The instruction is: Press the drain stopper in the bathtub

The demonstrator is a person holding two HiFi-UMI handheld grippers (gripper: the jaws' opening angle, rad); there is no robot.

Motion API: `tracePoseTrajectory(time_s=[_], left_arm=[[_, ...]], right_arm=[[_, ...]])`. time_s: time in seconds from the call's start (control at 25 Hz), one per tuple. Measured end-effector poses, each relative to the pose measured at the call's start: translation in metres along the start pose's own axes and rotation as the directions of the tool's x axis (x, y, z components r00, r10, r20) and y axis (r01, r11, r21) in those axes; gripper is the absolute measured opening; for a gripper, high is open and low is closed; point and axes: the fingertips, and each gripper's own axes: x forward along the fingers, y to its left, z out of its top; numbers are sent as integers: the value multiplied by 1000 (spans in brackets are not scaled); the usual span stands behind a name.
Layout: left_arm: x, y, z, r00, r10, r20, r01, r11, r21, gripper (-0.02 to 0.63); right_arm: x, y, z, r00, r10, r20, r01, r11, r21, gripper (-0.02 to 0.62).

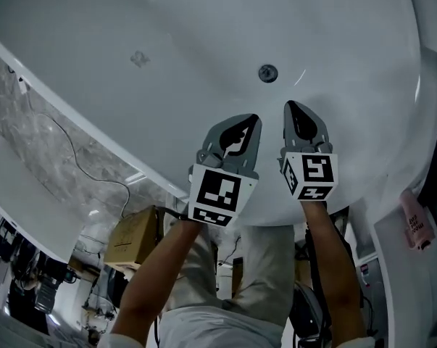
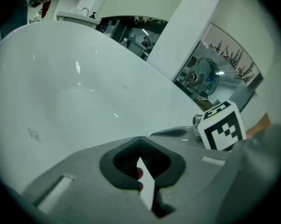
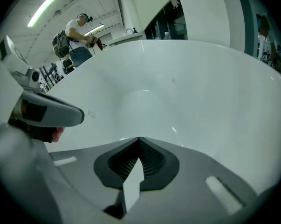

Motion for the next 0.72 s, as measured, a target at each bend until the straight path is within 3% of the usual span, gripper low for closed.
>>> tracePoseTrajectory(time_s=[0.28,0.72], left_arm=[[47,22,-20,999,35,-8,-36,998,-50,5],[101,42,-52,996,42,-85,-43,999,-6,5]], right_arm=[[53,-23,-41,999,4,-46,-3,1000,23,2],[122,-37,-108,991,24,-134,-24,1000,3,2]])
